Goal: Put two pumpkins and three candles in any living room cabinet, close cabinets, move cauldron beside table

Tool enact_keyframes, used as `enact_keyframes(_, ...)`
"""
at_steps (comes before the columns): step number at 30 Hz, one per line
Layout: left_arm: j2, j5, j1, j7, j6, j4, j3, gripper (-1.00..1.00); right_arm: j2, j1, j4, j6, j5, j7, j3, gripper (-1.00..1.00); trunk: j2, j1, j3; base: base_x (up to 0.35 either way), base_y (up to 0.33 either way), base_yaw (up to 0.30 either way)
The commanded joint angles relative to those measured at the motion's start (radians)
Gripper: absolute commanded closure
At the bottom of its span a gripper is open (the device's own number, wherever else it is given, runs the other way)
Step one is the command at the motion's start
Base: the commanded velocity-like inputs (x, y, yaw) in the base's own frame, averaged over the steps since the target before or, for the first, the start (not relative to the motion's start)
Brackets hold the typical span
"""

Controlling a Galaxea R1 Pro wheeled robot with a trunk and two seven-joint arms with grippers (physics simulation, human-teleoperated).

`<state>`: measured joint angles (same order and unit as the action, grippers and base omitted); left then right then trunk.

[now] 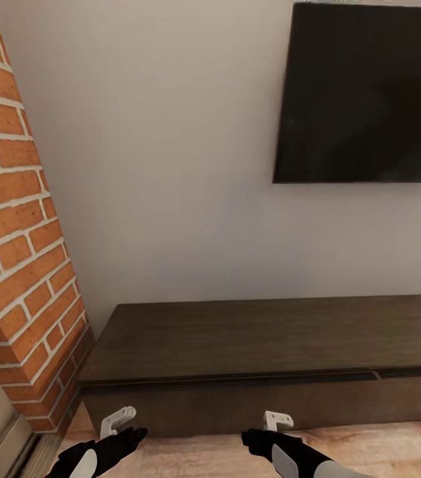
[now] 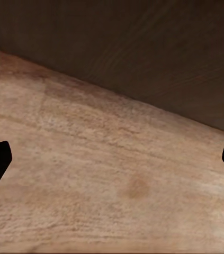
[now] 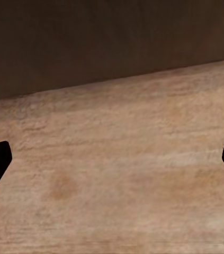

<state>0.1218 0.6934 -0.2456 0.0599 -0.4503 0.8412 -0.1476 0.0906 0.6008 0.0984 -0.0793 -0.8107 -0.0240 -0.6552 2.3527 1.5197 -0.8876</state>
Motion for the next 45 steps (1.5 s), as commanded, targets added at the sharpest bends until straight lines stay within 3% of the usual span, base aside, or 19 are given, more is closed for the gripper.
enact_keyframes(1,0.002,0.009,-0.001,0.006,-0.003,-0.002,-0.003,-1.00,0.000,0.001,0.001,-0.033,-0.007,-0.003,-0.005,-1.00,-0.007,-0.004,0.002,0.000,0.000,0.000)
enact_keyframes(4,0.002,0.009,-0.003,0.006,-0.027,-0.007,-0.004,-1.00,0.001,0.001,0.001,-0.109,-0.009,-0.005,-0.003,-1.00,-0.028,-0.016,0.012,0.000,0.000,0.000)
enact_keyframes(6,0.004,0.009,-0.004,0.007,-0.107,-0.008,-0.003,-1.00,0.001,0.001,0.001,-0.141,-0.009,-0.004,-0.003,-1.00,-0.042,-0.023,0.018,0.000,0.000,0.000)
enact_keyframes(11,0.016,0.008,-0.004,0.009,-0.181,-0.008,-0.003,-1.00,0.000,0.001,0.001,-0.157,-0.009,0.000,-0.003,-1.00,-0.077,-0.042,0.034,-0.001,0.000,0.000)
enact_keyframes(38,0.018,0.011,-0.004,0.008,-0.193,-0.008,-0.003,-1.00,-0.005,0.001,0.003,-0.144,-0.008,0.009,-0.002,-1.00,-0.266,-0.146,0.118,-0.047,0.008,0.000)
enact_keyframes(45,0.018,0.011,-0.004,0.008,-0.194,-0.008,-0.003,-1.00,-0.005,0.001,0.003,-0.150,-0.008,0.009,-0.001,-1.00,-0.315,-0.173,0.140,-0.227,0.000,0.000)
